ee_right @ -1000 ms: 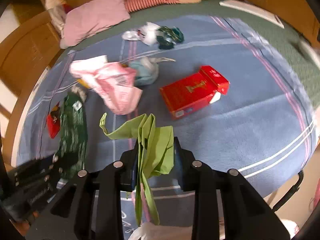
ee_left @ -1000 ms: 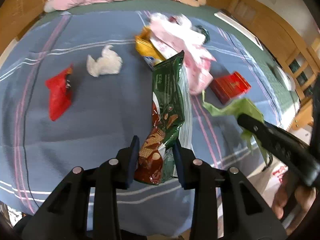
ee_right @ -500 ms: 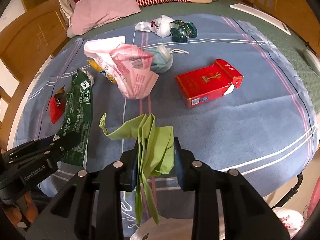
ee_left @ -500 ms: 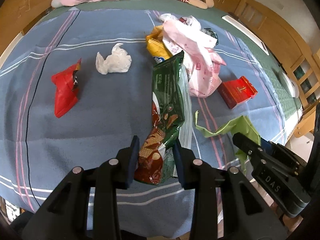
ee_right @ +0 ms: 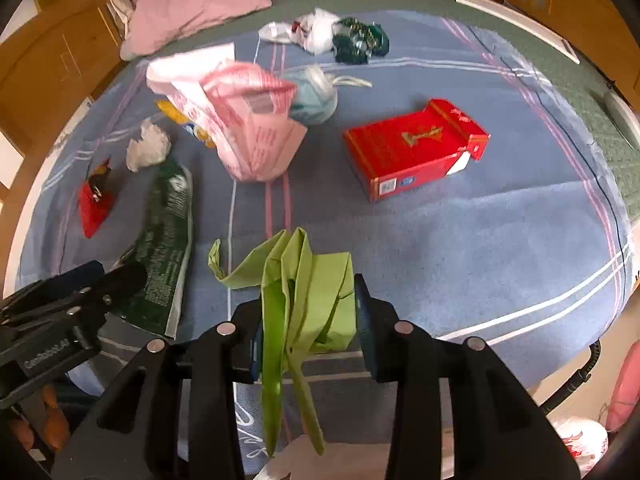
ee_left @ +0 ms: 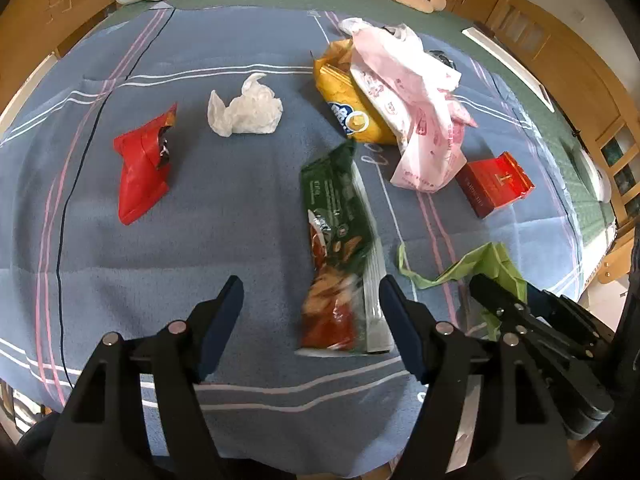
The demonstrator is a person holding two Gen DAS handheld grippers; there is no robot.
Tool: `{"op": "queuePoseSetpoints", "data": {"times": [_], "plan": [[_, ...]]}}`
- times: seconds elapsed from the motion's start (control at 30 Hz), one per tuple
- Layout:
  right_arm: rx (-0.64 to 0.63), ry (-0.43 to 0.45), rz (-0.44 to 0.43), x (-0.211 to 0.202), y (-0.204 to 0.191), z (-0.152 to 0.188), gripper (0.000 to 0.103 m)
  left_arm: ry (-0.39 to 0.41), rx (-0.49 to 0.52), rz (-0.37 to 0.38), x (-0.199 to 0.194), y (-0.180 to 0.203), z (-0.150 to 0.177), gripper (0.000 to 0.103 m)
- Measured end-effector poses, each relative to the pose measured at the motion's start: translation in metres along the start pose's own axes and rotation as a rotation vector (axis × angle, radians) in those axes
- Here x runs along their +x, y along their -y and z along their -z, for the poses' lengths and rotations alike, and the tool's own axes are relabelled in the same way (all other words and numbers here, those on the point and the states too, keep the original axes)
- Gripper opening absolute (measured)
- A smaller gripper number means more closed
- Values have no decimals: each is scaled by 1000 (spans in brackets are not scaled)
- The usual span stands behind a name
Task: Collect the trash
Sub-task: 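Grasp the green snack bag with the left tool while the right tool holds the green paper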
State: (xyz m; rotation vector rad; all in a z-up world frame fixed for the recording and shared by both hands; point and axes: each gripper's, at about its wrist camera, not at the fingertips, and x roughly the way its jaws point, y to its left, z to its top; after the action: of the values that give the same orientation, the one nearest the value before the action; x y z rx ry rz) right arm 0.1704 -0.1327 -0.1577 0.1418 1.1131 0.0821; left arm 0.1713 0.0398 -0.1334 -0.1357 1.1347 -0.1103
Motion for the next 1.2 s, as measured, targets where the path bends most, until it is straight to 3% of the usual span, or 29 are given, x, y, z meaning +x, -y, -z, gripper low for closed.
{"op": "queuePoseSetpoints", "data": {"times": [0.17, 0.33, 0.53, 0.77, 0.87, 0.97, 1.07, 1.2], "plan": [[-41, 6, 5, 2, -6, 3, 32, 8, 10, 0, 0, 2, 1, 66], [-32, 28, -3, -3, -4, 3, 30, -16, 10, 7, 5, 1, 1, 38], [-3, 75, -29, -19, 2, 0, 30, -7, 11, 20, 5, 0, 1, 17], [10, 183, -85, -56, 6, -2, 30, 72, -9, 29, -10, -5, 0, 12], [0, 222, -108, -77, 7, 0, 30, 139, -2, 22, -25, -5, 0, 11], [-11, 243, -130, -101, 14, 8, 30, 258, 31, -2, -49, 1, 6, 11], [-37, 276, -120, -130, 26, 23, 30, 377, 52, 43, -81, 4, 20, 11], [-55, 283, -97, -157, 49, 52, 30, 412, -7, 122, -106, 5, 43, 11]]}}
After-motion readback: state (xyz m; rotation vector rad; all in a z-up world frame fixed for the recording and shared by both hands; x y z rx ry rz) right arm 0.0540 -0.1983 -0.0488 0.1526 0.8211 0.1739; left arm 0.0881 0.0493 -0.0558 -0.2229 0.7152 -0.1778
